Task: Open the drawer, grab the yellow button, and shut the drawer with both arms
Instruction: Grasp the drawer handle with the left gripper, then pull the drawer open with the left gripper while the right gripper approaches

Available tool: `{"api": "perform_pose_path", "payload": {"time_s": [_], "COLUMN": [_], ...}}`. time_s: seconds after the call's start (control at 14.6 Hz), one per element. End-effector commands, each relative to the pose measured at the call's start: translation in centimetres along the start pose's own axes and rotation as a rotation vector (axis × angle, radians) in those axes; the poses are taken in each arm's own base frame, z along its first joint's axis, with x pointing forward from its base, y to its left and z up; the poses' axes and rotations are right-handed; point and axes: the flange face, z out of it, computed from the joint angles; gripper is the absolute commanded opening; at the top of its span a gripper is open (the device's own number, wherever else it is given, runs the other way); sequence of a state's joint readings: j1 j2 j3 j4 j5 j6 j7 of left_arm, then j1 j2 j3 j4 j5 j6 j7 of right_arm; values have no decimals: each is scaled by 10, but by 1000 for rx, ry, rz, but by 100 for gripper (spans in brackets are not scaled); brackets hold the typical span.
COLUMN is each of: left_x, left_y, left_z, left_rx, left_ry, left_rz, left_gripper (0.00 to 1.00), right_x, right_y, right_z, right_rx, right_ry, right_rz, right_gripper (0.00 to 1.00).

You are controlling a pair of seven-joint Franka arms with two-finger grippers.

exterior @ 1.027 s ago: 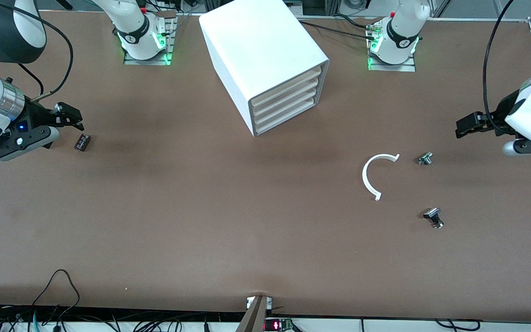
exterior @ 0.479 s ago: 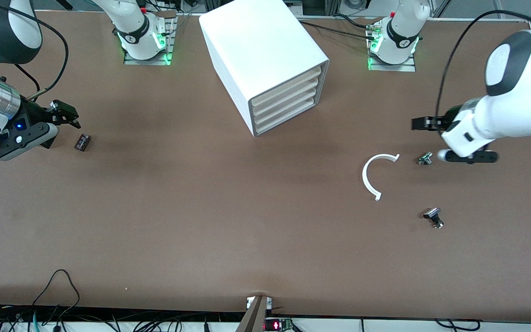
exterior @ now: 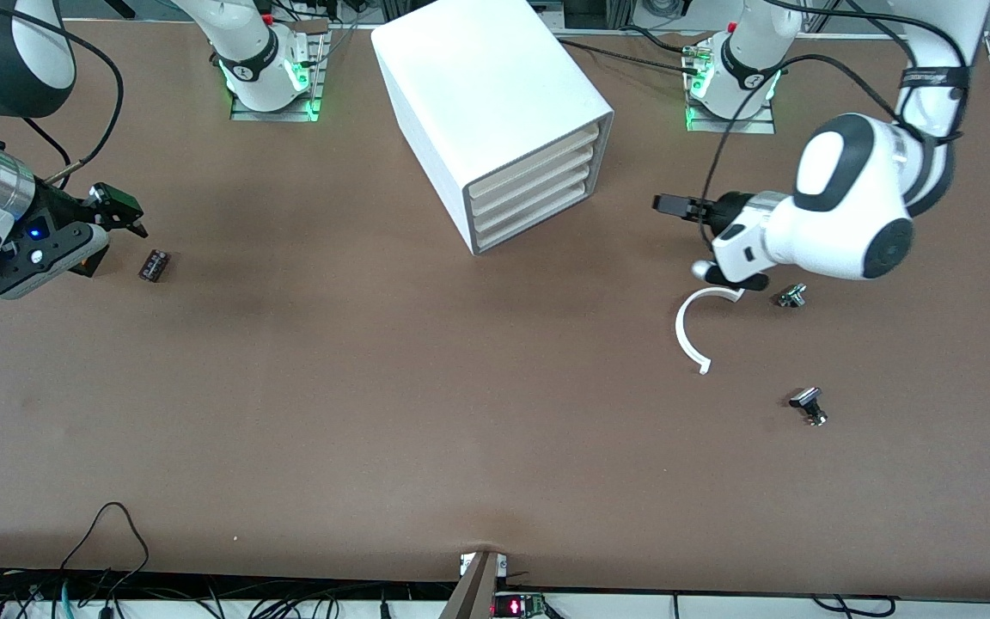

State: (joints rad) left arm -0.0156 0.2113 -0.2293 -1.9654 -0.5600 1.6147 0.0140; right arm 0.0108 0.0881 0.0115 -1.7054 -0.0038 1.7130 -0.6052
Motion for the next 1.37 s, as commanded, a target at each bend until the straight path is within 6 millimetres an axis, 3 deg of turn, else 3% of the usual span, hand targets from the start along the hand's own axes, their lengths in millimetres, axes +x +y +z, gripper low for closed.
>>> {"api": "perform_pose_path", "payload": {"time_s": [0.0, 0.14, 0.27, 0.82, 0.96, 1.03, 1.3], "left_x": [-4, -4, -7, -20, -24, -26, -31], "left_y": [7, 6, 14, 61, 69, 71, 67], "left_z": [31, 53, 87, 153, 169, 174, 187], "left_rx": [-121, -224, -328, -381, -369, -361, -372], "left_ry": [-41, -74, -100, -103, -101, -99, -114], "left_rz": [41, 69, 105, 174, 175, 176, 152], "left_gripper": [100, 100, 100, 98, 97, 91, 81], "right_x": [3, 4, 4, 7, 21, 29, 55], "right_y": [0, 1, 1, -1, -22, -32, -45], "right_z": [-5, -10, -13, -14, -19, -23, -22], "right_rx": [8, -2, -7, -3, -14, -23, -33], "right_ry": [1, 7, 13, 27, 35, 39, 43], "right_rz": [-65, -122, -148, -185, -243, -258, -309], "right_gripper": [100, 100, 100, 100, 100, 100, 100]}}
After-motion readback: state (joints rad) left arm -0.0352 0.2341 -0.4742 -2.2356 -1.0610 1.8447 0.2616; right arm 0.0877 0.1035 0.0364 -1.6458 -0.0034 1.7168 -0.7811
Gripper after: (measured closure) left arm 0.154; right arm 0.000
